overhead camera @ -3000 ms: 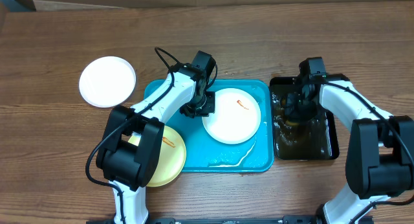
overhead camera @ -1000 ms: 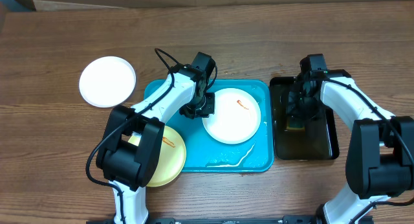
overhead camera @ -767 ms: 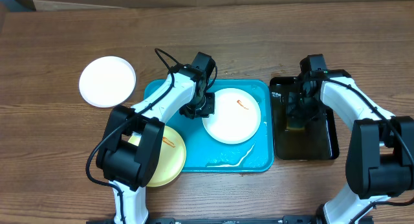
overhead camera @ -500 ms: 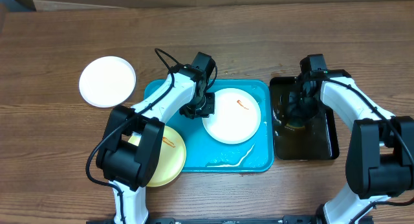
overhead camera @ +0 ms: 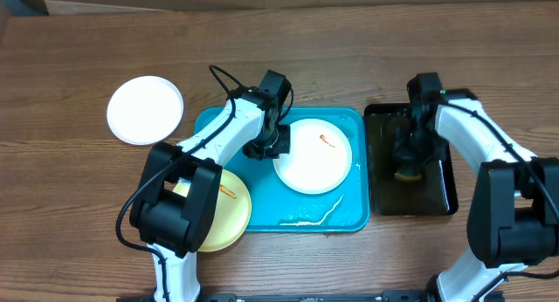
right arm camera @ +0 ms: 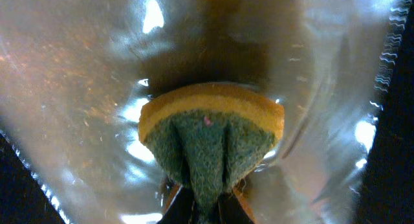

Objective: Clean dirty plates on tray and stack at the side
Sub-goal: 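Carry the sponge with the right gripper over the held white plate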

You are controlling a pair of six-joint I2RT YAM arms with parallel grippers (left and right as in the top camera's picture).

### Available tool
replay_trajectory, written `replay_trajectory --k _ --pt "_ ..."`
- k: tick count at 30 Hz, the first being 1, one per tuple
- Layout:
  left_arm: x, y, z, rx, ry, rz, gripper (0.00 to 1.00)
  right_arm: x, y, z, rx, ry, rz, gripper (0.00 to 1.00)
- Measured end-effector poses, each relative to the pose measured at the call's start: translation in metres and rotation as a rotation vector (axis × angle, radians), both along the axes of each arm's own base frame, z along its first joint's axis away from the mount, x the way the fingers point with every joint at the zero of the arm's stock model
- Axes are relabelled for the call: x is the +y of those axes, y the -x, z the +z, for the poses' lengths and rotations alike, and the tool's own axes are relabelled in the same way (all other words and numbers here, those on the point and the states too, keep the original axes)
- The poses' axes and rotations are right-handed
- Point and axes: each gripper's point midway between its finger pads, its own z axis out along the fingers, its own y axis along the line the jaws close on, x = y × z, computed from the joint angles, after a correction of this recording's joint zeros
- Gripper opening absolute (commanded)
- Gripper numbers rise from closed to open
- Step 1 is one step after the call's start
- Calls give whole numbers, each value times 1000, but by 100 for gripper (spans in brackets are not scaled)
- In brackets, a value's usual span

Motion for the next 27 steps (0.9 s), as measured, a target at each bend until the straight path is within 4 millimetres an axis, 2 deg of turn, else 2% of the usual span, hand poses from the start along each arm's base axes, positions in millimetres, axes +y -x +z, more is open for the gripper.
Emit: replay_trajectory --k 5,7,11,18,22,27 --pt "0 0 0 -1 2 0 4 1 -32 36 -89 17 -33 4" --pt "0 0 0 -1 2 0 4 1 -35 41 -98 30 -27 4" --pt "-1 0 0 -1 2 0 4 4 -24 43 -64 108 22 4" --pt "-1 0 0 -6 4 -32 5 1 -22 48 -66 240 83 4" --pt "-1 0 0 -10 3 -76 17 -1 -23 49 -70 258 84 4" --pt "1 3 0 -2 -3 -105 19 3 -23 48 -71 234 83 4"
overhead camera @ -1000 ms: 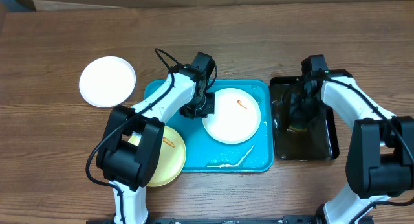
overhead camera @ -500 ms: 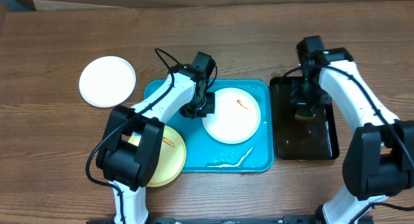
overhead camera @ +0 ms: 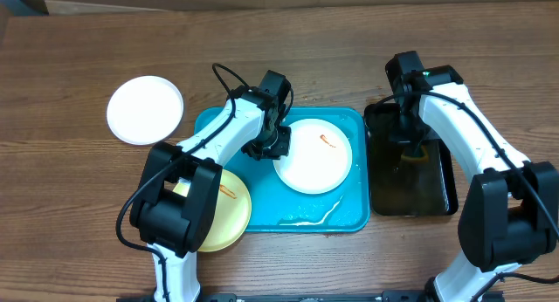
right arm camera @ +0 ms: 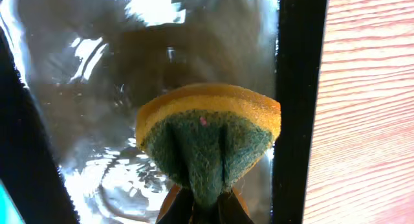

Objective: Clean dirty plates on tray and stack at the side
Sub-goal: 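Carry the sponge with the right gripper over the held white plate, then scrub the white plate with the sponge in the right gripper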

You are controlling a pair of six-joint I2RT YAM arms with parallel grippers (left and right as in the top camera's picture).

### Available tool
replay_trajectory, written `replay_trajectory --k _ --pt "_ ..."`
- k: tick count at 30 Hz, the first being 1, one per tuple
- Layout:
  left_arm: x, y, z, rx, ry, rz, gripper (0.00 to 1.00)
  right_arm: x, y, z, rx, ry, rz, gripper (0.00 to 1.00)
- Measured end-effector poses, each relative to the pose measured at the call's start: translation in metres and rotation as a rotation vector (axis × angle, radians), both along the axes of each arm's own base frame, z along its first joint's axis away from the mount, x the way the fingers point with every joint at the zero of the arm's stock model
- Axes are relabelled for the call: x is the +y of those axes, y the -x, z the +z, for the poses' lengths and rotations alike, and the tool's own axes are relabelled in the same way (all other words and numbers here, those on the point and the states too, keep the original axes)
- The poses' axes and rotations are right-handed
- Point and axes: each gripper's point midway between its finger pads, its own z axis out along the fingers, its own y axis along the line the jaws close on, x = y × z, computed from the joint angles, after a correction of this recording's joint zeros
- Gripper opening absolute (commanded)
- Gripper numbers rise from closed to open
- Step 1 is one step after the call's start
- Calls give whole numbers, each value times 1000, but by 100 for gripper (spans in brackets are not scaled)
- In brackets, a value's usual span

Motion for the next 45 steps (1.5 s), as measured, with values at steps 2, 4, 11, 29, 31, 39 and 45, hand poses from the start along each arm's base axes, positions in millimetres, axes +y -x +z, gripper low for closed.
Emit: replay_trajectory --k 2,4,11,29,31,39,45 --pt "1 1 0 4 -2 -5 15 2 0 -1 -1 -9 0 4" --pt "1 2 0 7 -4 -11 10 2 -1 -1 -2 -13 0 4" --pt "0 3 0 9 1 -22 4 3 -1 -1 -3 -18 1 4" --pt "-1 0 0 -2 8 -30 4 83 -25 34 -69 -324 160 4" --pt "-1 0 0 -2 8 -30 4 105 -24 37 -75 -361 211 4" --pt "-2 0 0 -3 9 -30 7 175 -16 37 -138 -321 433 4" --pt "-1 0 0 -3 8 -30 8 177 -15 18 -177 -205 481 4"
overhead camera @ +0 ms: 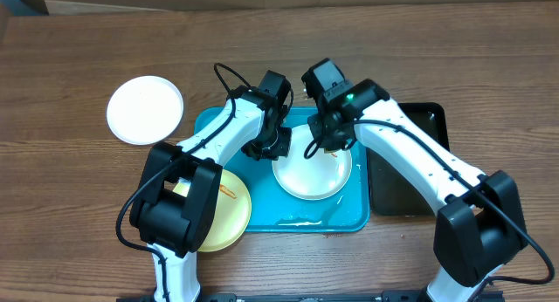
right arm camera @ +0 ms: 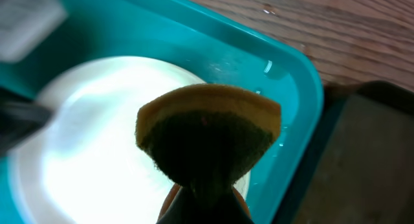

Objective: Clean dirty plates on tray and stack at the side
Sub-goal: 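Scrub the white plate with the sponge in the right gripper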

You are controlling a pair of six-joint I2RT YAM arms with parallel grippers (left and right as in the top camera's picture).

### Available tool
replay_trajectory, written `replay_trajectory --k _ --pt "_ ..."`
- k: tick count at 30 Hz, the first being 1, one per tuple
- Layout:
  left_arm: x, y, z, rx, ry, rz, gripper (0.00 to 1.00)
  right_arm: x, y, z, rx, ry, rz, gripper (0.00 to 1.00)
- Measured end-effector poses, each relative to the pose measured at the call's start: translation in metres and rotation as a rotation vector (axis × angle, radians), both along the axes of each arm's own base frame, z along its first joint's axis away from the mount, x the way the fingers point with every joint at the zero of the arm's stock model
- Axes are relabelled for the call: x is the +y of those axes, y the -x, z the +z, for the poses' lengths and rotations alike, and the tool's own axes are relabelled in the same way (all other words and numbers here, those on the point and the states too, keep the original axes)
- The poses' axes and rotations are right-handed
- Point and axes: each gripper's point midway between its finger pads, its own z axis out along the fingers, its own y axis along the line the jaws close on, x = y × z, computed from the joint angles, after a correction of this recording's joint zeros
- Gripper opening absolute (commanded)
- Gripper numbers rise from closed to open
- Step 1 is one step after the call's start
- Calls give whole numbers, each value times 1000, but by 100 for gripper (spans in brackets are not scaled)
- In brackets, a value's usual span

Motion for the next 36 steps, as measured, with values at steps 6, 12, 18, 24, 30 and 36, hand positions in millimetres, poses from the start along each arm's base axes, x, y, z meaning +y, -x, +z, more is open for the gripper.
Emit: replay_trajectory --k 6,12,18,24,30,36 --pt "0 0 0 0 0 0 8 -10 -5 -21 -39 41 -9 4" --pt "0 0 0 0 0 0 8 -10 -2 -44 -50 35 38 4" --pt "0 0 0 0 0 0 8 -13 5 -68 -58 42 83 4" --pt "0 0 0 -1 0 0 7 -10 1 -85 -120 11 98 4" --pt "0 0 0 0 0 0 8 -9 6 -88 -121 -8 117 4" --pt "1 0 0 0 -8 0 7 -2 22 -90 -39 -72 215 4"
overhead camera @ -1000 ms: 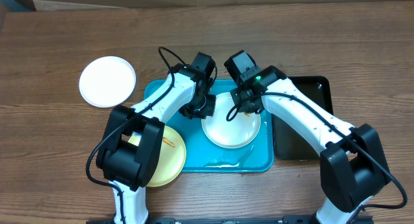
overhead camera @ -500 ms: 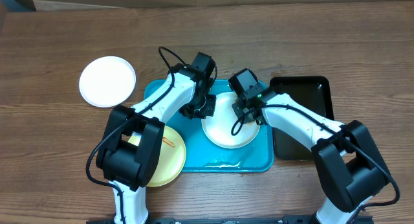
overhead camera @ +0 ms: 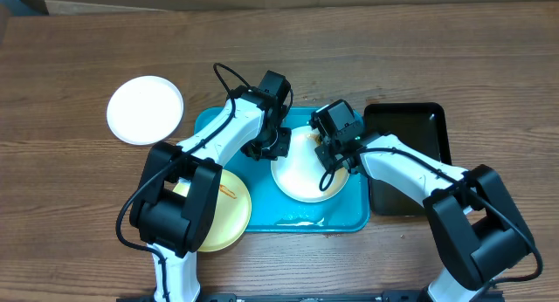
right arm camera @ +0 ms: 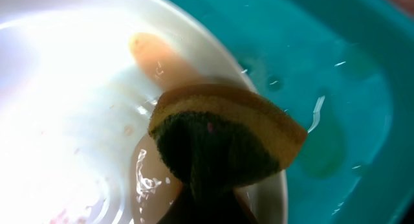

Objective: Clean dirty plates on tray and stack at the side
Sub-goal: 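Scrub the white plate with the sponge in the right gripper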

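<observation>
On the teal tray (overhead camera: pixel 349 216) lies a dirty white plate (overhead camera: pixel 301 175), wet, with an orange smear (right arm camera: pixel 158 59) near its rim. My right gripper (overhead camera: pixel 335 162) is shut on a yellow-and-green sponge (right arm camera: pixel 226 136) and presses it onto the plate's right side. My left gripper (overhead camera: pixel 278 147) sits at the plate's left rim, shut on that rim as far as the overhead view shows. A yellow plate (overhead camera: pixel 229 216) with a red streak lies at the tray's front left, partly under my left arm. A clean white plate (overhead camera: pixel 145 110) rests on the table to the left.
A black tray of water (overhead camera: pixel 410 136) stands right of the teal tray. Pale streaks of mess and water lie along the teal tray's front edge (overhead camera: pixel 306 222). The brown wooden table (overhead camera: pixel 437 40) stretches behind both trays.
My right gripper has come down with the sponge from above the plate's far edge onto the plate's right side. The smear is now a wet blur. The left arm has not moved.
My right gripper first held the sponge down in the black tray's water, then lifted it at the tray's far end. It then held the sponge over the teal tray, and now has it on the white plate. My left gripper stayed at the plate's rim throughout.
</observation>
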You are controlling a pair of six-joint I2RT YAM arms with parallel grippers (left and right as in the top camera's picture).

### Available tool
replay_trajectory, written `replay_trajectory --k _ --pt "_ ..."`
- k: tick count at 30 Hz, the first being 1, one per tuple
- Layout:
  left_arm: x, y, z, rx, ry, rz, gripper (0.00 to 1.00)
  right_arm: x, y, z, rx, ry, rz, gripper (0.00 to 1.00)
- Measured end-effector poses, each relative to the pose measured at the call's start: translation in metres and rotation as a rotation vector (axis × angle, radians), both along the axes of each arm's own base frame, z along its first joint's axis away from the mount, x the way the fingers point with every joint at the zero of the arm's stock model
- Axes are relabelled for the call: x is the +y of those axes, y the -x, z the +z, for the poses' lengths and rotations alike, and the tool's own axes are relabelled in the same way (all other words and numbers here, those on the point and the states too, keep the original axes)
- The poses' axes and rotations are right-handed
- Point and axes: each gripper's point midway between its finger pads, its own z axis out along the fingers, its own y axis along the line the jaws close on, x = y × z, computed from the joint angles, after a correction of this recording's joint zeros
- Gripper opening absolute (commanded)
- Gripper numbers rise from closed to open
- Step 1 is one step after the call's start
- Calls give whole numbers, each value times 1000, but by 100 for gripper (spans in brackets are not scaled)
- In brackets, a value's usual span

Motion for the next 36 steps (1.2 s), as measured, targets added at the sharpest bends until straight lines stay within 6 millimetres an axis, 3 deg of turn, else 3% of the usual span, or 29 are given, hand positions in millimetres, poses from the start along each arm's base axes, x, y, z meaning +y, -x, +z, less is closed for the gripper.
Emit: replay_trajectory --k 18,22,26,29,36 --pt "0 0 0 0 -1 0 7 31 51 9 272 -154 178 4" --pt "0 0 0 0 -1 0 7 48 45 26 290 -232 198 4" --pt "0 0 0 0 0 0 7 58 24 60 272 -314 192 4" --pt "0 0 0 0 0 0 7 46 6 75 253 -345 149 4" --pt "-1 -1 0 -3 5 1 8 18 -11 76 251 -356 65 4"
